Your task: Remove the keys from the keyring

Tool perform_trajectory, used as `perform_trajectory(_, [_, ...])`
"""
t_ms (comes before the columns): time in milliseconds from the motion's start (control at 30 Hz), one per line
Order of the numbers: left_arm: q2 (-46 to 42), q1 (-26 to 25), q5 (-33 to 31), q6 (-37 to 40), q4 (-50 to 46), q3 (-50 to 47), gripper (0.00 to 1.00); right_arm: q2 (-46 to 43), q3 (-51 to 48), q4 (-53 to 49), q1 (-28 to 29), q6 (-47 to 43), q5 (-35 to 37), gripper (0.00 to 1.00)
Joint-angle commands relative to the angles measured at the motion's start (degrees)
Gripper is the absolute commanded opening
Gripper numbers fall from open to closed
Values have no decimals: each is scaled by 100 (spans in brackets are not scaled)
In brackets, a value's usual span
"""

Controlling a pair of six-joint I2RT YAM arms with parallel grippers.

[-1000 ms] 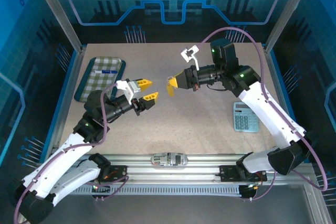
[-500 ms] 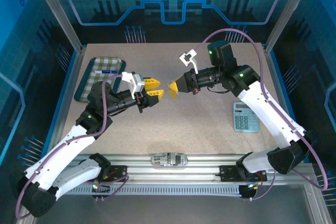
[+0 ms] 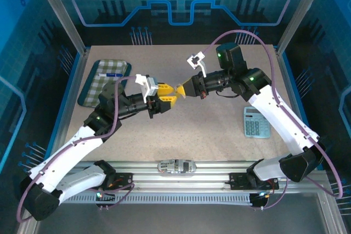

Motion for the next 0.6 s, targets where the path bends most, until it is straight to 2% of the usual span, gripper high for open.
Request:
perform_trajectory(0, [56,-81,-96,96,-60,254,35,-41,86,47,88,-9,28,0])
perform_trajectory(167, [148,-126,-135,166,-73,334,23,-37,80,40,97,-29,9,0])
perform_trajectory(400, [215,-174,-180,328,-200,398,1,-83,50,41,105,-34,19,0])
perform_trajectory(567, [124,-199,-366,477,-153,299,0,-100,47,18,91,-28,20,0])
